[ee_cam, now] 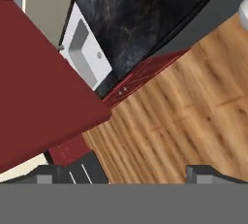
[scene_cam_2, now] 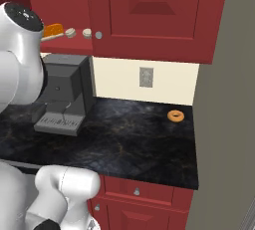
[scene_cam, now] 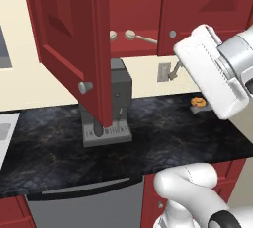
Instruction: Pick the dish brush and dish brush from the cabinet and place them on the counter.
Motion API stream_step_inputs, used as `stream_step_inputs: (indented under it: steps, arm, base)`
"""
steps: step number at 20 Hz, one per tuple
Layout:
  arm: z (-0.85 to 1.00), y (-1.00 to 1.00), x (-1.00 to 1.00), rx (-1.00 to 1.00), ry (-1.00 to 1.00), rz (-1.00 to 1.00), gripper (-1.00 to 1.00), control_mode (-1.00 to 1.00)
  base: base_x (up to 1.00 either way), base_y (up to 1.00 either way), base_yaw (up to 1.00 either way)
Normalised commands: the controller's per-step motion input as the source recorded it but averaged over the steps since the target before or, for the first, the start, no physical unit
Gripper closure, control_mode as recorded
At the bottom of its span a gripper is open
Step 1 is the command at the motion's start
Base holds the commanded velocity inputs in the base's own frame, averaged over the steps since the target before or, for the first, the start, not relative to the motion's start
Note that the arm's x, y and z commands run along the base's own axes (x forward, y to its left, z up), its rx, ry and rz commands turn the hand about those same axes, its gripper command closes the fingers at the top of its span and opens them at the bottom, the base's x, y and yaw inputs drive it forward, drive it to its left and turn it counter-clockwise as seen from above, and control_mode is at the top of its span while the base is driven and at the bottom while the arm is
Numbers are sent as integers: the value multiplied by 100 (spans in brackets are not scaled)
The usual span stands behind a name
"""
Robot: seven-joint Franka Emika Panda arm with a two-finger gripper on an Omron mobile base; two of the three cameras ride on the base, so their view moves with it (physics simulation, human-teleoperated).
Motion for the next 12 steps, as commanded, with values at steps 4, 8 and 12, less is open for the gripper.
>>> stream_step_inputs:
  steps: [4, 8, 12]
  arm:
    - [9, 49, 25, 20, 14, 6, -100, -100]
    - [1, 50, 23, 23, 18, 8, -100, -100]
    - [0, 38, 49, 14, 20, 5, -100, -100]
  base:
    - [0, 0, 0]
    - [0, 0, 0]
    - [0, 0, 0]
